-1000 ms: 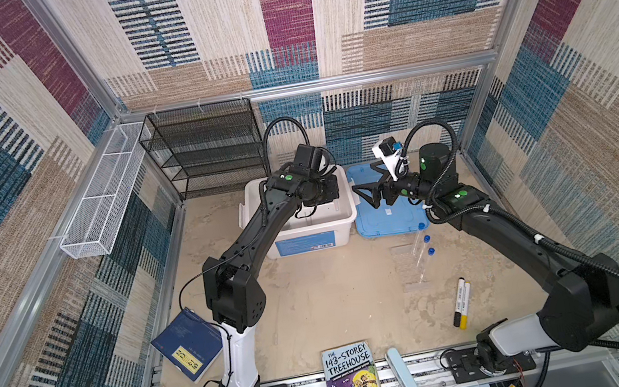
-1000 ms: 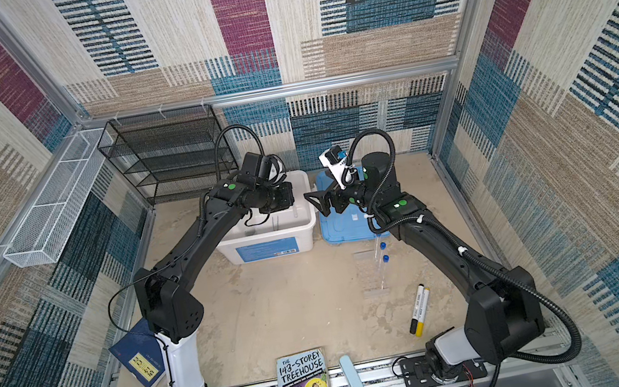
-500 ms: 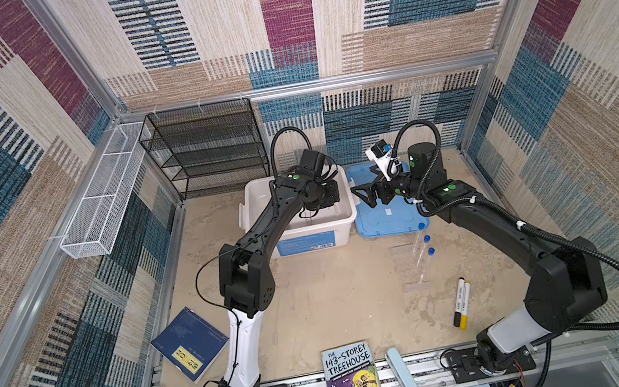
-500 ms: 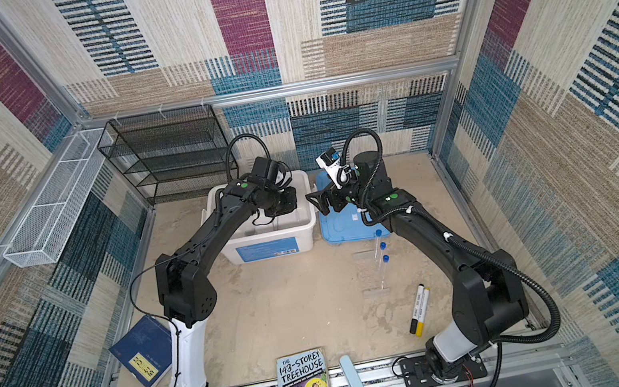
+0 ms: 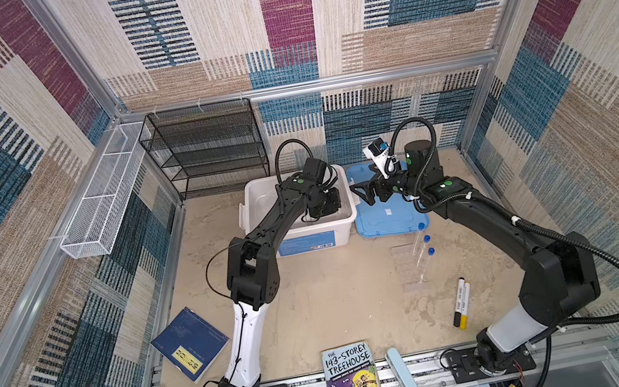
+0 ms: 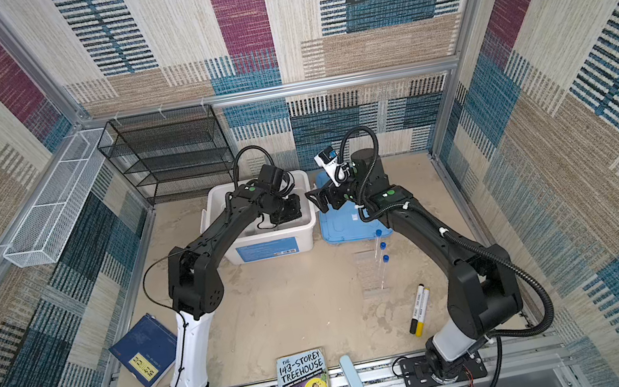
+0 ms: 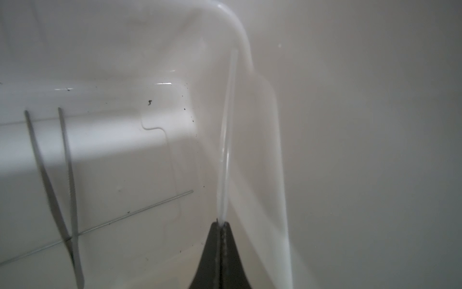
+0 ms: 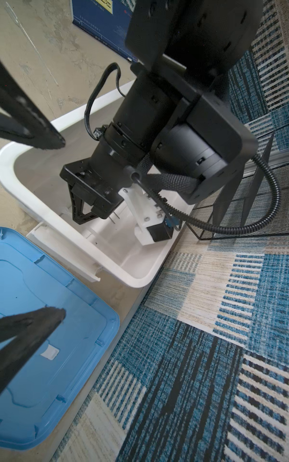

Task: Organize the chemistry lab equipment
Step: 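Lower the pipette down into the white bin with the left gripper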

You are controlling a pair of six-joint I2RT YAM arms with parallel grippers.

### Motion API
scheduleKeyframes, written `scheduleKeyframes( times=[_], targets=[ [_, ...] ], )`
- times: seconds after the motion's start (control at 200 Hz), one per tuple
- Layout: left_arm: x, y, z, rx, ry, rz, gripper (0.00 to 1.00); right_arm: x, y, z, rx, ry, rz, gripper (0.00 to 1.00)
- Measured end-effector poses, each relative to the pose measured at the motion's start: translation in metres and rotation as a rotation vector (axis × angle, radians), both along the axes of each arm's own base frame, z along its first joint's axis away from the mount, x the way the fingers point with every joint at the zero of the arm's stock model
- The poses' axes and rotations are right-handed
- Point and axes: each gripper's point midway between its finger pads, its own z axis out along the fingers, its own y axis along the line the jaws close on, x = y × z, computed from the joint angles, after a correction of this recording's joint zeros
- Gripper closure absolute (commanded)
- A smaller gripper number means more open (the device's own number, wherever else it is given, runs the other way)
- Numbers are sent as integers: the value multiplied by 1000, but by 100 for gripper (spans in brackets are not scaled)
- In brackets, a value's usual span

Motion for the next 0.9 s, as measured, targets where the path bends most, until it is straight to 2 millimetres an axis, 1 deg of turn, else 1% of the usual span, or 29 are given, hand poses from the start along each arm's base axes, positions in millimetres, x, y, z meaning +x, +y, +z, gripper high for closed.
scheduleKeyframes(
  times=[0.306,0.596,0.901],
  targets=[
    [2,-1,-19,-6,36,-1,100,0,-1,-7,-10,11,-5,1],
    [1,0,-40,12,68,-1,100,0,-1,-7,-10,12,-5,1],
    [1,0,-56,23,90,-1,100,0,-1,-11,-13,19,-6,1]
  ],
)
